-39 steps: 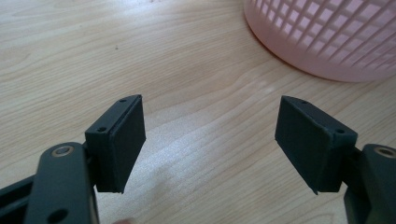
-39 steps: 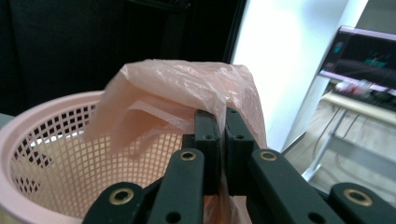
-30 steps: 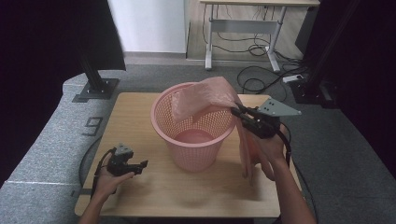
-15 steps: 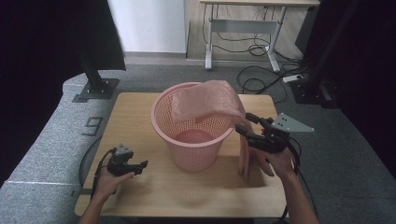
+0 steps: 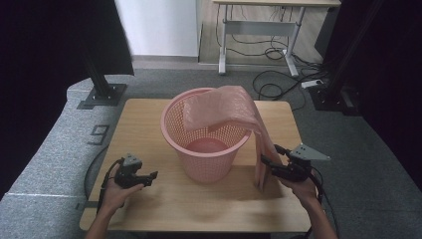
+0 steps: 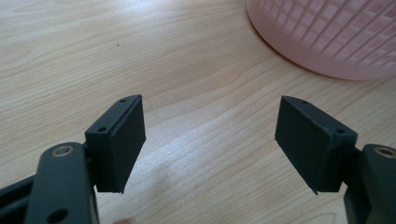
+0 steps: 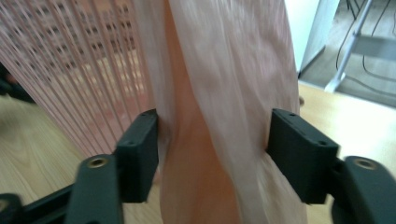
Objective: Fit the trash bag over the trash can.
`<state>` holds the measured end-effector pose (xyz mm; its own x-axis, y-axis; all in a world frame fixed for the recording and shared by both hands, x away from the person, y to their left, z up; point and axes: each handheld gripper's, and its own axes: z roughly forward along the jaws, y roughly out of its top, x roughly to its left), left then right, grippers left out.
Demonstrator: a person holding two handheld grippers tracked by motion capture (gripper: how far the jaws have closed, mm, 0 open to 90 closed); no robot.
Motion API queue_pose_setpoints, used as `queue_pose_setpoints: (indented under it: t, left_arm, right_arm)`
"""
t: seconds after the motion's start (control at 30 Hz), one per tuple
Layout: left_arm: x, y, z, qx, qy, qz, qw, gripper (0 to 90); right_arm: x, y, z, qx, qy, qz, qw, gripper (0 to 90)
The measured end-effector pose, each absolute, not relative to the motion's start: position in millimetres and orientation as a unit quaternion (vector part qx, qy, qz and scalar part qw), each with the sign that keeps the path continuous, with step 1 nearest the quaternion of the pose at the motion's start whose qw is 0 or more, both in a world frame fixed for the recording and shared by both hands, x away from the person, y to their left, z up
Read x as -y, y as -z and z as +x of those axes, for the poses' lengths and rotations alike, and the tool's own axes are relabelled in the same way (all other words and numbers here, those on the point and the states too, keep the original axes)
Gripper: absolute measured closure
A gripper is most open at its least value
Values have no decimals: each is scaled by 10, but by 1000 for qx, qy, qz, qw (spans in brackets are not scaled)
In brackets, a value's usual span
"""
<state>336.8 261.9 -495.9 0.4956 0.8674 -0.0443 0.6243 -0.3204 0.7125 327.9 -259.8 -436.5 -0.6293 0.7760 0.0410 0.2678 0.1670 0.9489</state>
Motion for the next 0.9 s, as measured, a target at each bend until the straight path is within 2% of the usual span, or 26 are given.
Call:
queue_pose_setpoints:
  t: [0.03,0.17,0.33,0.53,0.9]
  left_arm:
    - [-2622,4950,3365,-472,-177,791,348,243]
    - [-2642,4904,3354,-476,-183,783,356,245]
    - [-2650,4857,3344,-477,-190,776,367,268]
    - [-2625,4587,3327,-459,-194,767,403,276]
    - [-2653,4106,3289,-420,-202,746,477,280]
  right_arm:
    - [2602,4410,3289,-727,-528,365,242,413]
    - [2634,4503,3308,-733,-514,370,248,684]
    - [2683,4449,3292,-732,-508,362,273,839]
    - [2787,4177,3258,-716,-520,352,304,879]
    - [2790,3534,3314,-709,-528,304,354,882]
